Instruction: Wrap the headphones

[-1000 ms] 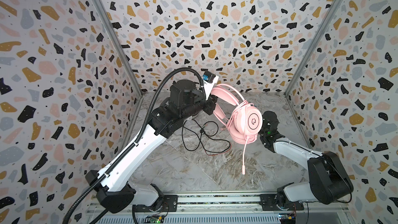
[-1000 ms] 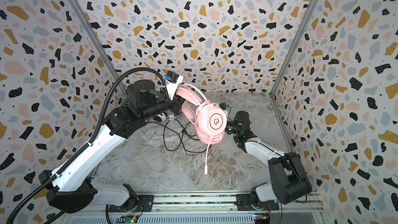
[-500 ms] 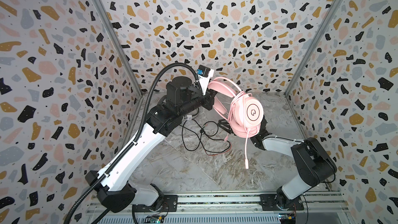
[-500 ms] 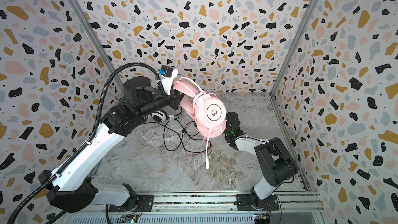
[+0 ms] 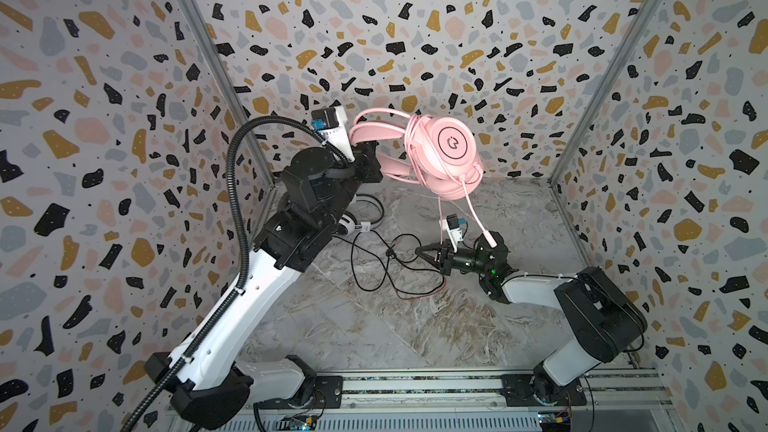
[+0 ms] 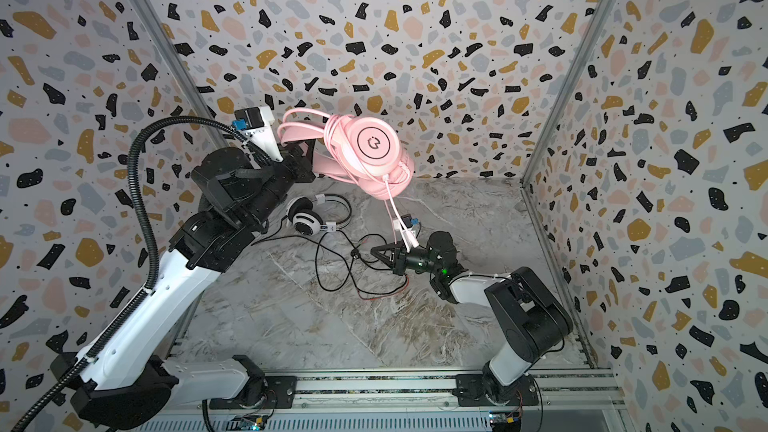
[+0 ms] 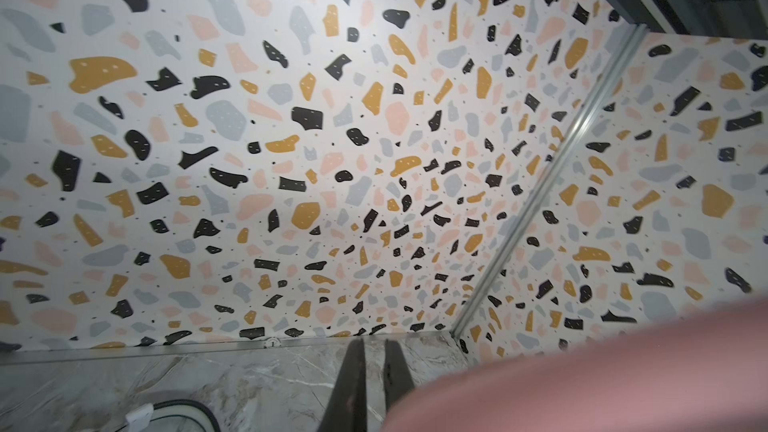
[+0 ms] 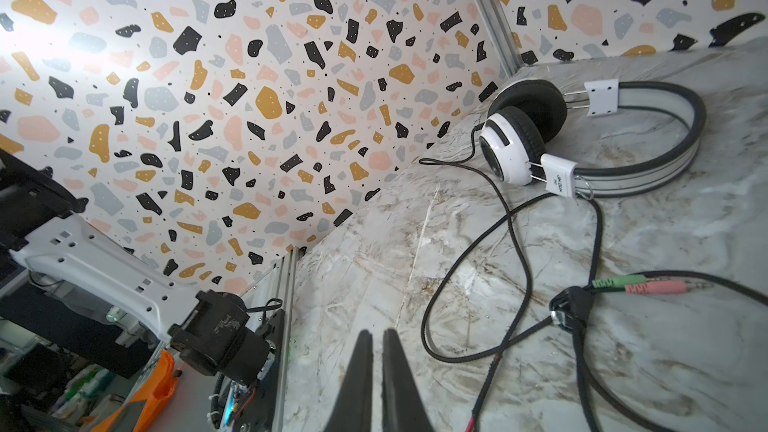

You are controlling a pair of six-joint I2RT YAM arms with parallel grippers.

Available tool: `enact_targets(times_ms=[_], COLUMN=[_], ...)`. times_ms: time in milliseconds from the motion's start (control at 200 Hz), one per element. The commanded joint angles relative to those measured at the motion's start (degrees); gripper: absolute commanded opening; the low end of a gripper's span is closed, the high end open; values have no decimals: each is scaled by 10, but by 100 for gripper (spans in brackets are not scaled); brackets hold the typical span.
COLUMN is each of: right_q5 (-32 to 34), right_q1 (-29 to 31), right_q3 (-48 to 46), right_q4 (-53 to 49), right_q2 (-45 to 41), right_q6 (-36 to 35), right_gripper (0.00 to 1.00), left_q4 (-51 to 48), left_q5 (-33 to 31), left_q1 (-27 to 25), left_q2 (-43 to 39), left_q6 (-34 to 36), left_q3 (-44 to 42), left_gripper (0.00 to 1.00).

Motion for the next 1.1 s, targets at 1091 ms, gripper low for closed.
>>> enact_targets(times_ms=[1091], right_q5=[315], right_q1=[133], right_q3=[301], right_q4=[-697], right_q2=[-250], right_q6=[-354], right_gripper=[1], left_q4=[-138], left_q5=[-143], left_q1=[-16], left_q2=[140], left_q6=[283], left_q3=[-97], left_gripper=[0])
